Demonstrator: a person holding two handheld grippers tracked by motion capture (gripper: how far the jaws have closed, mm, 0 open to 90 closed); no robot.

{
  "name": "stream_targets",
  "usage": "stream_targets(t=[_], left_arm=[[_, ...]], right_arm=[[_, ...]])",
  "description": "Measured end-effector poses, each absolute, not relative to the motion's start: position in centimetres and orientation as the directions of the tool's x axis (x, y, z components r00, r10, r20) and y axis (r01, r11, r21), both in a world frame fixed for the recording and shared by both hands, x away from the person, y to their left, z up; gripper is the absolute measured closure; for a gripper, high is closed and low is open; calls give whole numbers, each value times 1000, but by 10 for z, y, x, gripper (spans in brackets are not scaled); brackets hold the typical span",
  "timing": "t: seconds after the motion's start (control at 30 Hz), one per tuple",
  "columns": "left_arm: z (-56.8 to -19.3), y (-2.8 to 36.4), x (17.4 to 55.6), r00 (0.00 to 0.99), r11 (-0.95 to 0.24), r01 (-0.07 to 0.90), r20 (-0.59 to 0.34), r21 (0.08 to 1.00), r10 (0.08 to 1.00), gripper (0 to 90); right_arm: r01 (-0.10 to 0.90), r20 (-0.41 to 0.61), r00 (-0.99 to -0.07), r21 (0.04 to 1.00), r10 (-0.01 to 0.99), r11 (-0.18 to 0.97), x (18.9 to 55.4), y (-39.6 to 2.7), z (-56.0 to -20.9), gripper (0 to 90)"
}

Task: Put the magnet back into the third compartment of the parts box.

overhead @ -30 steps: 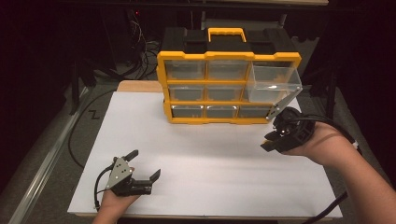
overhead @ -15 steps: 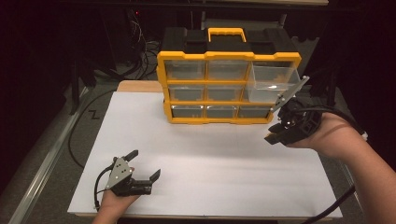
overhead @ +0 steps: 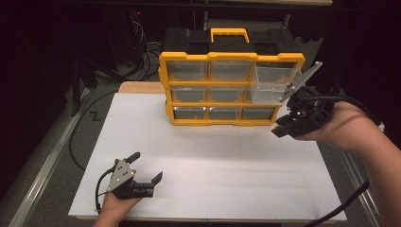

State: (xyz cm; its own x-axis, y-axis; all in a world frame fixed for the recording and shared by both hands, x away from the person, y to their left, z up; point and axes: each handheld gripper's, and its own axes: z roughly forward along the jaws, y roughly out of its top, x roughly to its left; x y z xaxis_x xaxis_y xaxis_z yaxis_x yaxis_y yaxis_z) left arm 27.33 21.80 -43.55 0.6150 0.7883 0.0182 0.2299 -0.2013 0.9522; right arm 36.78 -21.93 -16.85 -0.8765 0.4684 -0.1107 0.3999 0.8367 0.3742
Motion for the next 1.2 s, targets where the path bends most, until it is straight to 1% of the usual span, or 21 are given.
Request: stream_targets(t=[0.43, 0.73, 1.2], left_arm=[[-436, 219, 273, 614, -200, 230, 17, 952, 789, 1], [-436, 219, 273, 612, -197, 231, 15, 953, 790, 1], [-436, 220, 273, 611, -197, 232, 15, 953, 791, 1]], right_arm=[[398, -114, -875, 384, 470, 833, 371, -220, -149, 651], [398, -110, -875, 388, 471, 831, 373, -220, -145, 651], [401, -128, -870, 378, 476, 834, 389, -210, -130, 651]])
